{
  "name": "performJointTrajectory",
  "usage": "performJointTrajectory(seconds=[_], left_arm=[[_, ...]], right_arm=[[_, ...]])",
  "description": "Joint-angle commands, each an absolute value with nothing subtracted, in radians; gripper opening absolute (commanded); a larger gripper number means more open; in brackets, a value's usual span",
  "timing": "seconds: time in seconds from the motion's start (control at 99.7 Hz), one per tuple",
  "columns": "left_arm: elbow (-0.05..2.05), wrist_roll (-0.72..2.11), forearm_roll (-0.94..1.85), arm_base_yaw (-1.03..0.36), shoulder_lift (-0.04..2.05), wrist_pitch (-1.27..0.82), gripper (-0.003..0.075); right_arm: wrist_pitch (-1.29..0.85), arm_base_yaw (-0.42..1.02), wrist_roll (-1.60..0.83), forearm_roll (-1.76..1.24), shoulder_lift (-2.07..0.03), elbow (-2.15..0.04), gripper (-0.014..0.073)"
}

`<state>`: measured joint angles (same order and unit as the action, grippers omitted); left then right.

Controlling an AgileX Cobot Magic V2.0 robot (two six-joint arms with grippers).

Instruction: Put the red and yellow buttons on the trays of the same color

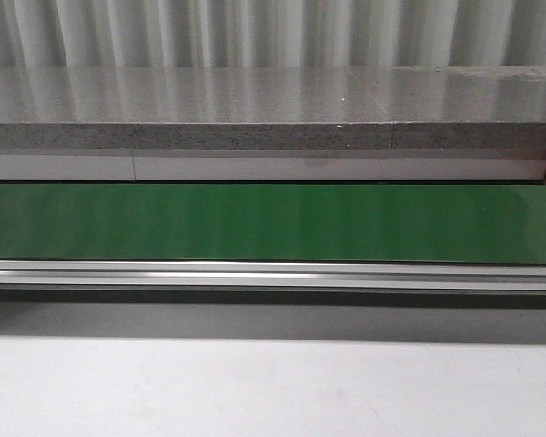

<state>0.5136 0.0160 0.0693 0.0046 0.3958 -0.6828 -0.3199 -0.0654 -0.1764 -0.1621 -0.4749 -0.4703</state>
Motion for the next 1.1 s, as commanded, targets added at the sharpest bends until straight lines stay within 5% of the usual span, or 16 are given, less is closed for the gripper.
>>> performJointTrajectory(seconds=[0.0,0.211,0.221,0.792,1.093], left_arm=[[0.541,0.017,0.077,-0.003,0.401,-0.615,-0.0019],[0.541,0.017,0.077,-0.003,0.401,-0.615,-0.0019],[0.541,0.017,0.077,-0.003,0.404,-0.615,-0.0019],[0.539,0.017,0.077,-0.007,0.404,-0.612,-0.0019],[0.371,0.000,0.013,-0.069,0.383,-0.186,-0.0019]], right_arm=[[-0.097,-0.066,-0.163,-0.155,-0.389,-0.402,-0.0066],[0.048,-0.066,-0.114,-0.148,-0.172,-0.155,-0.0066],[0.040,-0.068,0.089,0.000,0.032,0.012,-0.0066],[0.040,-0.068,0.089,0.000,0.032,0.012,-0.0066],[0.039,-0.068,0.089,0.000,0.032,0.012,-0.0066]])
